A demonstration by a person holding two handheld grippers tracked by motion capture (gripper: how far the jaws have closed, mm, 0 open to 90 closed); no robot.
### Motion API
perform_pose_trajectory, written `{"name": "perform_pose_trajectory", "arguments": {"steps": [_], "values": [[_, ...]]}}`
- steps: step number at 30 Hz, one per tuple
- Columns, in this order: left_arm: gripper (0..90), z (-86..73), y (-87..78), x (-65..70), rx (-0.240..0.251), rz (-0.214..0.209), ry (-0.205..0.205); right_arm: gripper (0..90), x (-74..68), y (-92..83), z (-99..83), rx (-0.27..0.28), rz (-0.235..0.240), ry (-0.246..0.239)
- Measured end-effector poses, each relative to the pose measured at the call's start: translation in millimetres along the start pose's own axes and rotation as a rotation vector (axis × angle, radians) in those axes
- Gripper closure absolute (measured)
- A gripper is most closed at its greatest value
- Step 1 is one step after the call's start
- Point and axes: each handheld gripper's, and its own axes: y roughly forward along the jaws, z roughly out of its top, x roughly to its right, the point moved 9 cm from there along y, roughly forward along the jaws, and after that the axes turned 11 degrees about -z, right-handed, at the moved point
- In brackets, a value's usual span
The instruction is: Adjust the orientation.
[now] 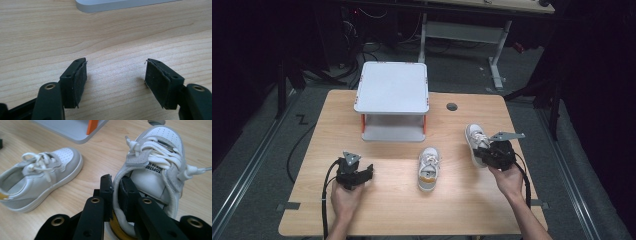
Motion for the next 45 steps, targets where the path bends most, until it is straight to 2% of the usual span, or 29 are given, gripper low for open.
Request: {"name": "perform_pose_trajectory", "arguments": {"steps": [9, 20, 28, 34, 40, 43, 45], "values": [[34.3, -0.2, -0.1, 0.1, -0.001, -0.001, -0.003, 81.9, -25.6, -4.7, -17.2, -0.028, 0.015, -0.037], [34.3, -0.2, -0.2, 0.0, 0.0, -0.002, -0.004, 81.7, -58.3, 2.0, -36.1, -0.063, 0.03, -0.103], [34.3, -0.2, -0.2, 0.0, 0.0, -0.002, -0.005, 81.4, -78.3, 10.9, -39.8, -0.089, 0.05, -0.111], [34.2, -0.2, -0.2, 0.0, 0.0, -0.002, -0.005, 80.8, -92.9, 19.0, -38.7, -0.116, 0.046, -0.13], [34.2, -0.2, -0.2, 0.0, 0.0, -0.002, -0.004, 77.6, -101.7, 22.5, -35.7, -0.127, 0.047, -0.135], [34.3, -0.2, -0.1, 0.1, -0.001, -0.001, -0.003, 72.6, -105.4, 22.7, -35.6, -0.138, 0.079, -0.131], [34.3, -0.1, 0.0, 0.0, 0.0, 0.001, -0.002, 68.3, -111.5, 23.0, -35.6, -0.146, 0.117, -0.133]]}}
